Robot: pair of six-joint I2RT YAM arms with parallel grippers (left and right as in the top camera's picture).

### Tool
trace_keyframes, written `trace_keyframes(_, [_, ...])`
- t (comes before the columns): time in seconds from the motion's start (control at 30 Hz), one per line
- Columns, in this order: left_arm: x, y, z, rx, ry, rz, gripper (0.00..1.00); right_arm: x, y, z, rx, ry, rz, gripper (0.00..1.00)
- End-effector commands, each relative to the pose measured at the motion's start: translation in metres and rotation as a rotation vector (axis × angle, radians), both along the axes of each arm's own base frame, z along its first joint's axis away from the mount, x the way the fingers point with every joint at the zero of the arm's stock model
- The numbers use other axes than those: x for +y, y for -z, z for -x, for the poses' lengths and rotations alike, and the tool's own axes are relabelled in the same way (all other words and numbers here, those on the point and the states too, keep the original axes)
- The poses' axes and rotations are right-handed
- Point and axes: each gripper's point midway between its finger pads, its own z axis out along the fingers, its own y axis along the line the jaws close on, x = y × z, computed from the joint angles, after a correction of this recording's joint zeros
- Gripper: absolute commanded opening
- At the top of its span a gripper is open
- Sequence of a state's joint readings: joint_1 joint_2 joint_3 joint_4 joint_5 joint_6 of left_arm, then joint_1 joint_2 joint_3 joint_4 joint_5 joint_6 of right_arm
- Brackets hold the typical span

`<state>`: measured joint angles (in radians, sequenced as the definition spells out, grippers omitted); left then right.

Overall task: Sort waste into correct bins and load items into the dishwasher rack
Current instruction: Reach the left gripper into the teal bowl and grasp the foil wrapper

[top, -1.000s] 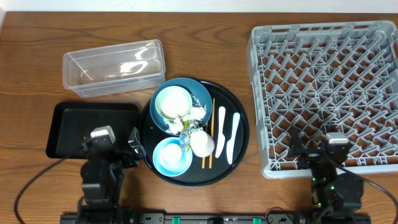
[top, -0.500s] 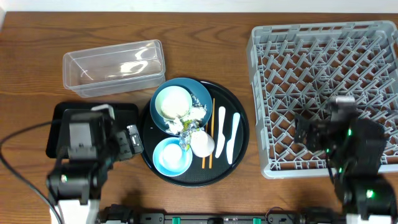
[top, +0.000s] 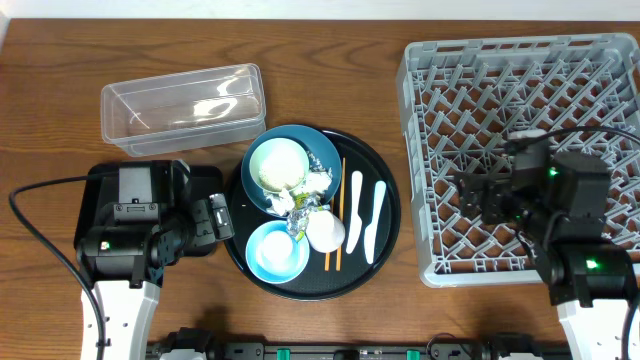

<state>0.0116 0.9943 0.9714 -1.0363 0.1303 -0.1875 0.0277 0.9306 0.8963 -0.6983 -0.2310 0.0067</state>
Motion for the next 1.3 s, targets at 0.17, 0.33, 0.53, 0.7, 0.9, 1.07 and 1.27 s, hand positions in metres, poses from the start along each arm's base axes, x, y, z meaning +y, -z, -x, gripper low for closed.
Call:
trace_keyframes(0.17, [-0.039, -0.019, -0.031, -0.124, 0.118, 0.157, 0.91, 0.019, -0.014, -0.013, -0.028, -0.019, 0.004, 0.99])
trace_keyframes(0.33, [-0.077, -0.01, -0.045, -0.117, 0.251, 0.165, 0.91, 0.013, -0.013, -0.015, -0.017, 0.047, -0.014, 0.99])
trace_keyframes(0.53, [-0.137, 0.014, -0.053, -0.079, 0.44, 0.173, 0.91, 0.012, -0.012, -0.013, -0.004, 0.058, -0.024, 0.99])
trace_keyframes(0.7, [-0.17, 0.039, -0.05, -0.025, 0.535, 0.16, 0.91, 0.012, -0.008, -0.01, 0.014, 0.058, -0.021, 0.99])
trace_keyframes(0.9, [-0.179, 0.072, -0.043, 0.069, 0.586, 0.099, 0.9, 0.012, -0.008, -0.01, 0.017, 0.058, -0.02, 0.99])
trace_keyframes(1.07, [-0.185, 0.093, -0.036, 0.126, 0.622, 0.048, 0.87, 0.01, -0.007, -0.01, 0.017, 0.067, -0.012, 0.99])
trace_keyframes(1.27, [-0.176, 0.1, -0.043, 0.116, 0.601, -0.039, 0.75, 0.01, -0.006, -0.009, 0.024, 0.067, -0.011, 0.99])
